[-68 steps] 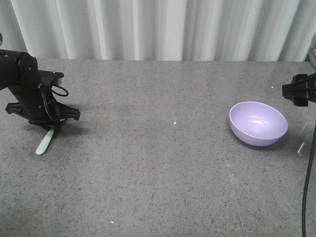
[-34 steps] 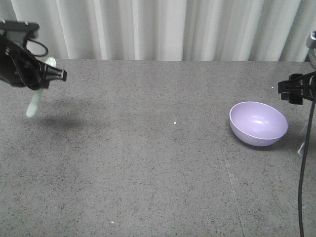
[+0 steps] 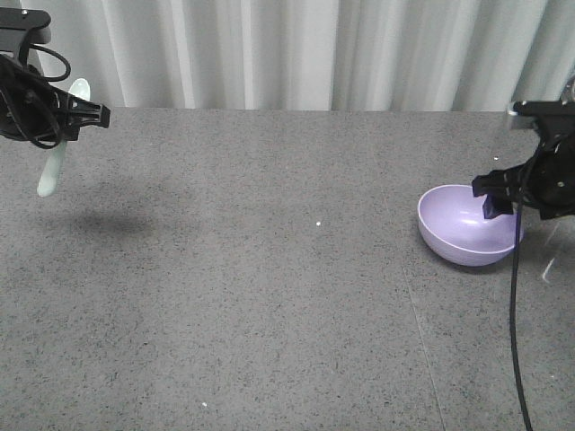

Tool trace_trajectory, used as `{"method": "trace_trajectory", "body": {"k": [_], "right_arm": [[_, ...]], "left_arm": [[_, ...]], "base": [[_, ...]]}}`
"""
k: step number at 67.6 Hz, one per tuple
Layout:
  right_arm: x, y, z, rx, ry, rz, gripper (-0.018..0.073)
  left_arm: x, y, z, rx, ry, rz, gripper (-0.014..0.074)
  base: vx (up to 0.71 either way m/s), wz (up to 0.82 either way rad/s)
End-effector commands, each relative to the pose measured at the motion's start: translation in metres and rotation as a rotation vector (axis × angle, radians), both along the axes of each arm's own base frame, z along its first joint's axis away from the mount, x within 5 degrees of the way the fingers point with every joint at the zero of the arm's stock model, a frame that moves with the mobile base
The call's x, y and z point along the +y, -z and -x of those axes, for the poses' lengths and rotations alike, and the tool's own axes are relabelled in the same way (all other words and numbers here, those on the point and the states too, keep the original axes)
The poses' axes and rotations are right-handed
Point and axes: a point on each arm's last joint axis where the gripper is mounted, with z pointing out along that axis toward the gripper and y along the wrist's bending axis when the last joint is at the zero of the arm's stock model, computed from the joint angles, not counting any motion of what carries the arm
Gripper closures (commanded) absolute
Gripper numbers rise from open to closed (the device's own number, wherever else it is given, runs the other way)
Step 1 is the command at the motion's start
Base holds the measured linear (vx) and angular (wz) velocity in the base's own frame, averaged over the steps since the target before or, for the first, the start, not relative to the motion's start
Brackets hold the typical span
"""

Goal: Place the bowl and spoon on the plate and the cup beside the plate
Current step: 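Grasp the lavender bowl rim with the right gripper and lift it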

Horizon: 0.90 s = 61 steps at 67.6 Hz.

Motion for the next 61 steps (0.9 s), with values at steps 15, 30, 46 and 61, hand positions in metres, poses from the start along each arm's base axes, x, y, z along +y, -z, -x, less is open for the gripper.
{"method": "trace_trajectory", "body": {"k": [15, 30, 46, 61], "right_arm": [[-0.004, -0.002, -0.016, -0.104, 0.002, 0.017, 0.014], [-0.004, -0.006, -0.022, -0.178, 0.002, 0.023, 0.05], [-0.003, -0.007, -0.022, -0.183, 0.007, 0.013, 0.057], [-0.001, -0.046, -0.008, -0.292, 0.014, 0.002, 0.057]], "left_arm": [[0.0, -0.03, 0.006, -0.134, 0.002, 0.015, 0.0603], [0.0, -0.031, 0.006, -0.142, 0.003, 0.016, 0.0603], [0.0, -0.031, 0.006, -0.142, 0.002, 0.015, 0.0603], [0.0, -0.031, 0.006, -0.142, 0.002, 0.015, 0.0603]], "base": [[0.0, 0.0], [0.0, 0.0], [0.0, 0.0], [0.0, 0.0]]}}
